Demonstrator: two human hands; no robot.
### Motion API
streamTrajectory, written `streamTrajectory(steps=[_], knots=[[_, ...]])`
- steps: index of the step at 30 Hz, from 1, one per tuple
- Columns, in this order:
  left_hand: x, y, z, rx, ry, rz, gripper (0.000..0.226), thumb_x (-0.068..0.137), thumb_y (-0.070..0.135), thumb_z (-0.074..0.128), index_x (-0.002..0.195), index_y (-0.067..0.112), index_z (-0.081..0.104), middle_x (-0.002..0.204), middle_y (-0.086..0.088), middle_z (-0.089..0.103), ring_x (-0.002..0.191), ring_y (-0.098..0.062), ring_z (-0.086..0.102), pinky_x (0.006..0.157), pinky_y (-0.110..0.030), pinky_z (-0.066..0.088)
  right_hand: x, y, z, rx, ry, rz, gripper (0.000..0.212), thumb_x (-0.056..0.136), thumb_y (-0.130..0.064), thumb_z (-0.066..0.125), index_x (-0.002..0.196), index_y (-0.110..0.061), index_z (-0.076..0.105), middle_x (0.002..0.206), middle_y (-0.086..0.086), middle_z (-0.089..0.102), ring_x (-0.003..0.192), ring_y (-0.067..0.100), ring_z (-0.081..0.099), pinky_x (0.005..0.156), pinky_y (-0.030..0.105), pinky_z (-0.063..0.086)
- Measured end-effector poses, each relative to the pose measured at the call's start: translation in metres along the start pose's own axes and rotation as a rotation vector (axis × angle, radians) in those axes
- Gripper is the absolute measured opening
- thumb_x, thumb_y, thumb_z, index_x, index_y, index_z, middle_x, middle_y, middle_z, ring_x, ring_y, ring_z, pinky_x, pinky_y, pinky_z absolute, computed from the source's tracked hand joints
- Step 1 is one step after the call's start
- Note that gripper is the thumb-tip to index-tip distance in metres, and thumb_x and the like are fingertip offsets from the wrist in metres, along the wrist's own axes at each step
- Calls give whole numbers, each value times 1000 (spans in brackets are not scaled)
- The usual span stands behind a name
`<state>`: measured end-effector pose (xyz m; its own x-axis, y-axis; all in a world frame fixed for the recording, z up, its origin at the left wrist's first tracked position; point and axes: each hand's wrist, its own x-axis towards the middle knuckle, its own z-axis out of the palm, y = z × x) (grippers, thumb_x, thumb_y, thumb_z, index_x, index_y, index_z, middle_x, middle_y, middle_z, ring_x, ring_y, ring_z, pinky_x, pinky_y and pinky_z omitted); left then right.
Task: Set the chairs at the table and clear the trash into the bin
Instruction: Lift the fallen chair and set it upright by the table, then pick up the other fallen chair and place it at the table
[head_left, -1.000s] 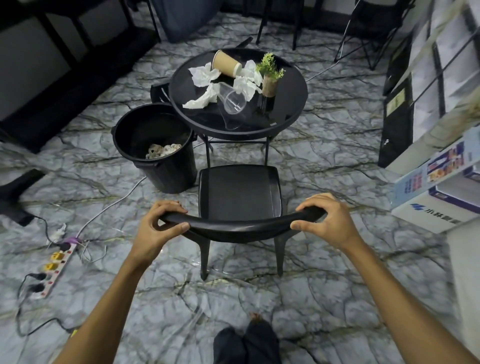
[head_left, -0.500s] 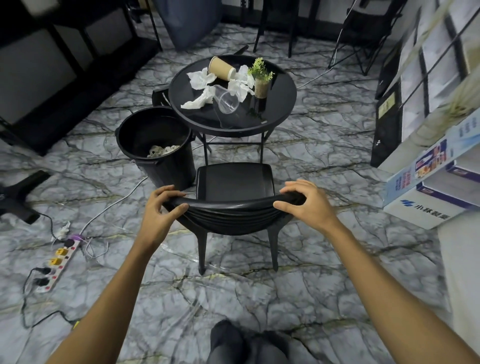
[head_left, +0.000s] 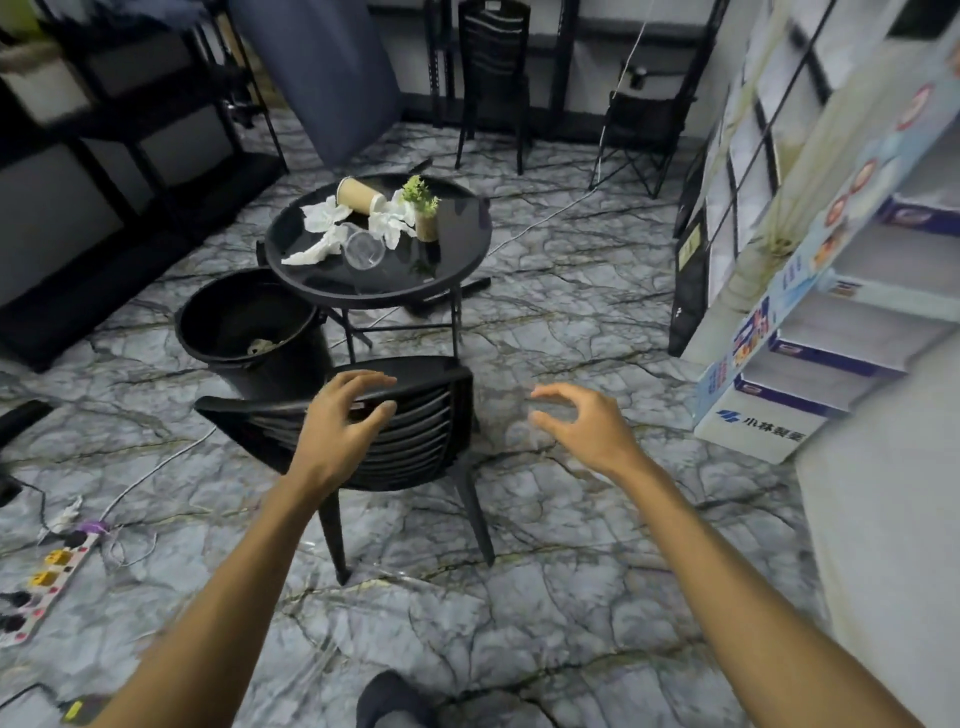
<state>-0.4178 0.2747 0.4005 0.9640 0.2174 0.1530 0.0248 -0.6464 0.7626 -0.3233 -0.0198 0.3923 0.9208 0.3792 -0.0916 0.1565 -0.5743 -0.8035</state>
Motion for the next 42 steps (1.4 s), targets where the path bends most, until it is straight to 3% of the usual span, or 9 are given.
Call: streamTrajectory(steps=[5,10,13,18,25,29,32,35,42], knots=[[20,62,96,89,-352,42,52,86,56,52,125,23,64,127,1,60,116,-17,56,94,-32,43,-31,62,-73,-52,14,167,31,88,-38,65,116,-24,63,132,-2,59,122,18,53,101,38,46],[53,89,181,195,-662,-21,45,93,50,54,128,22,60,134,1,58,120,-20,56,91,-30,43,-46,123,-120,-74,25,315,32,90,-33,64,117,-16,64,129,2,61,119,19,55,93,30,46],[77,93,218,215,-762,-72,52,87,60,52,127,27,58,132,1,60,117,-22,57,99,-40,46,-44,160,-140,-92,26,382,32,88,-35,65,114,-16,66,125,4,64,118,18,58,96,32,47],[125,81,280,257,-915,-141,46,93,54,50,128,24,57,135,-4,58,120,-25,55,103,-42,43,-12,216,-161,-80,-19,471,30,87,-34,67,112,-16,67,121,5,66,101,12,58,87,24,45],[220,70,332,256,-979,-272,53,91,57,51,132,24,56,139,-3,55,124,-26,53,107,-43,41,83,265,-204,-117,-115,549,29,89,-32,64,111,-14,66,119,6,65,98,14,57,81,24,44],[281,68,349,241,-1001,-311,46,89,60,50,120,28,62,133,-1,58,117,-24,56,103,-43,44,149,277,-232,-113,-141,572,29,89,-33,63,107,-10,67,111,3,65,103,19,61,82,28,47],[332,69,365,238,-969,-345,48,91,56,52,127,25,59,139,-2,55,124,-25,53,106,-39,40,202,289,-253,-109,-151,559,27,88,-34,64,108,-16,67,111,1,67,101,16,62,82,25,46],[385,65,384,244,-942,-380,46,93,53,52,128,24,59,139,-1,56,125,-24,53,107,-37,40,261,304,-275,-107,-174,545,19,88,-34,64,100,-20,67,99,-3,64,94,15,61,76,24,45],[514,69,428,214,-849,-490,47,95,47,53,133,20,54,138,-5,56,124,-24,54,103,-33,41,422,346,-337,-135,-284,490,24,89,-32,63,102,-13,69,103,2,68,98,18,63,83,28,47]])
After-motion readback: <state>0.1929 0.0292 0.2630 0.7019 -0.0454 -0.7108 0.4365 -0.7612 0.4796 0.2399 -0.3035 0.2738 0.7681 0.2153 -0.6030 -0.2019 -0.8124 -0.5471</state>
